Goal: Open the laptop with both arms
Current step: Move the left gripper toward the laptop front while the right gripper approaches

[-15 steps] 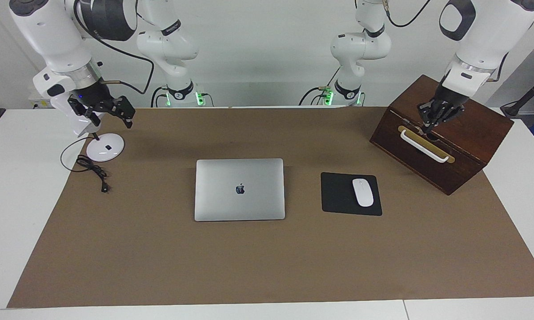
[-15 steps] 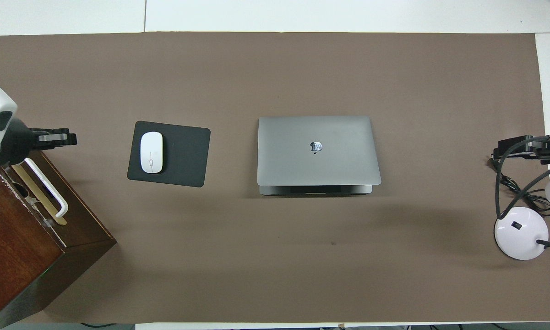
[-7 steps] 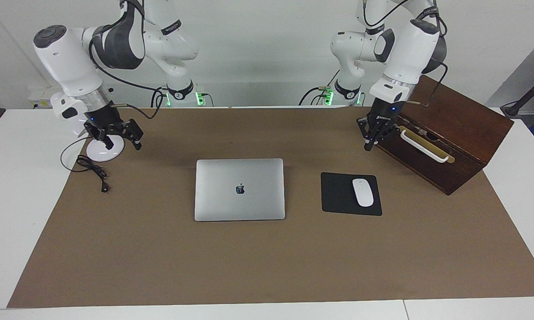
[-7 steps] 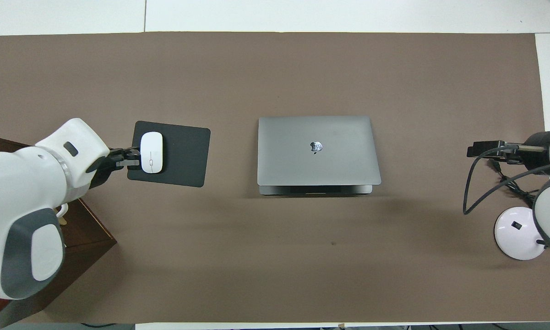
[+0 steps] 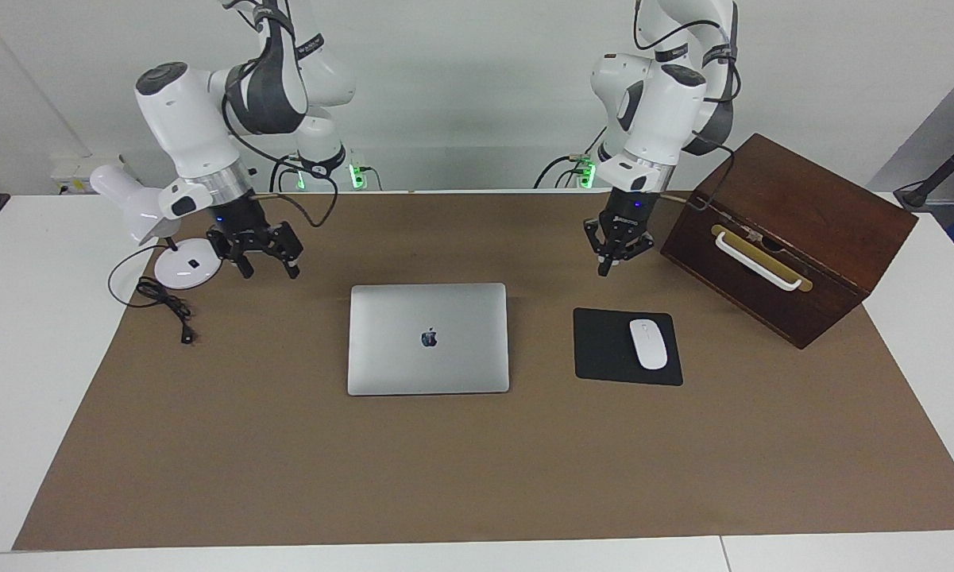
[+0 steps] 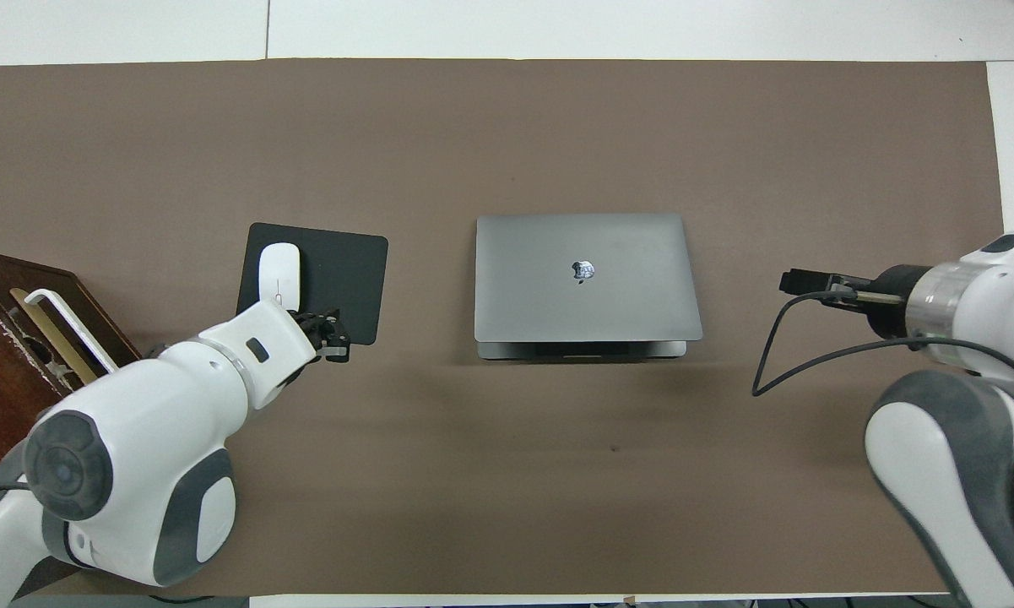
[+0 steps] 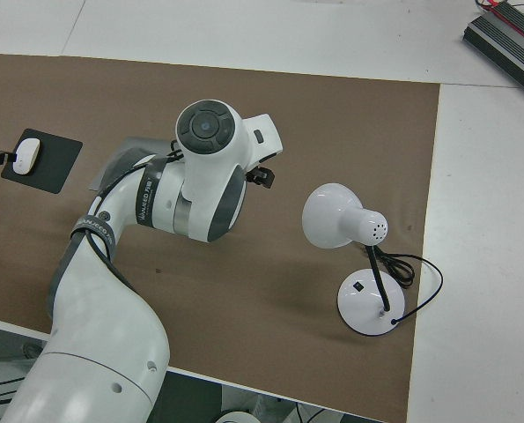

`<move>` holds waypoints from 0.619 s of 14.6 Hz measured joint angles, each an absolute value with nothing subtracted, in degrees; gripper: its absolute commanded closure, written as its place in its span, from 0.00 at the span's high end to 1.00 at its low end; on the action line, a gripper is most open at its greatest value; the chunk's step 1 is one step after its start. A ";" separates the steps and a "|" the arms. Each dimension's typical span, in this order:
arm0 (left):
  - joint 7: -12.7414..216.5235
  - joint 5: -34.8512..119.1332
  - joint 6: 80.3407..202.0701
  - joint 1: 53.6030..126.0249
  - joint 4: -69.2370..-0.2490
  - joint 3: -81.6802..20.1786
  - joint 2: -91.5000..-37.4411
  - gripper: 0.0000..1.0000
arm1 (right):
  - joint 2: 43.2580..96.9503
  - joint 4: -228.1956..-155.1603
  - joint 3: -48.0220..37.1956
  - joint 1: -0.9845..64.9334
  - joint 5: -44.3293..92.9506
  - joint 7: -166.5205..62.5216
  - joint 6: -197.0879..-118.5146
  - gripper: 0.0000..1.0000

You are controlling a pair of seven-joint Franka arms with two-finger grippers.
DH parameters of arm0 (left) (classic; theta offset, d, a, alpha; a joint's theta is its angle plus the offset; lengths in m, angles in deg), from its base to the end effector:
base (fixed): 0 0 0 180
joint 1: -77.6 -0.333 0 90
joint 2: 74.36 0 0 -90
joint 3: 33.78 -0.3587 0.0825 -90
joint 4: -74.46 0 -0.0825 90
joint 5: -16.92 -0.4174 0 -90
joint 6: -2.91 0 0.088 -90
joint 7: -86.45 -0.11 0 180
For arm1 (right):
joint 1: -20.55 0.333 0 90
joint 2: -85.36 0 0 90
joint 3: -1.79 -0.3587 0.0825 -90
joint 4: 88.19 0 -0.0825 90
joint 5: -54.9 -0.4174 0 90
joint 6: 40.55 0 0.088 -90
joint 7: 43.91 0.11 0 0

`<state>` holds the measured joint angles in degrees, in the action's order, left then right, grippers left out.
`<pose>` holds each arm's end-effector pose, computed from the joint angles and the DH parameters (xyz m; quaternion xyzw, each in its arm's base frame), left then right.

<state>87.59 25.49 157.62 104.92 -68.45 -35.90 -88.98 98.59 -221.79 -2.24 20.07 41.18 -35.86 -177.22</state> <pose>0.4507 -0.2062 0.4472 0.9616 -0.1446 0.2099 0.1017 0.5144 0.0361 0.4803 -0.9798 0.1128 -0.1318 0.0992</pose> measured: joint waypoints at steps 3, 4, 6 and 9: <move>87.87 25.49 167.34 107.89 -73.76 -35.93 -87.61 0.00 | 101.28 -226.84 -2.43 24.57 41.17 -32.55 -183.79 1.00; 88.49 25.49 170.56 108.95 -75.24 -35.97 -86.72 0.00 | 102.20 -228.26 -2.44 25.37 41.17 -32.36 -185.52 1.00; 91.13 25.50 175.64 111.50 -76.74 -35.97 -84.78 0.00 | 103.69 -230.36 -2.44 26.70 39.93 -32.34 -188.23 1.00; 95.33 25.49 182.92 115.84 -77.17 -35.91 -80.85 0.00 | 105.01 -232.32 -2.44 28.94 36.29 -32.34 -191.71 1.00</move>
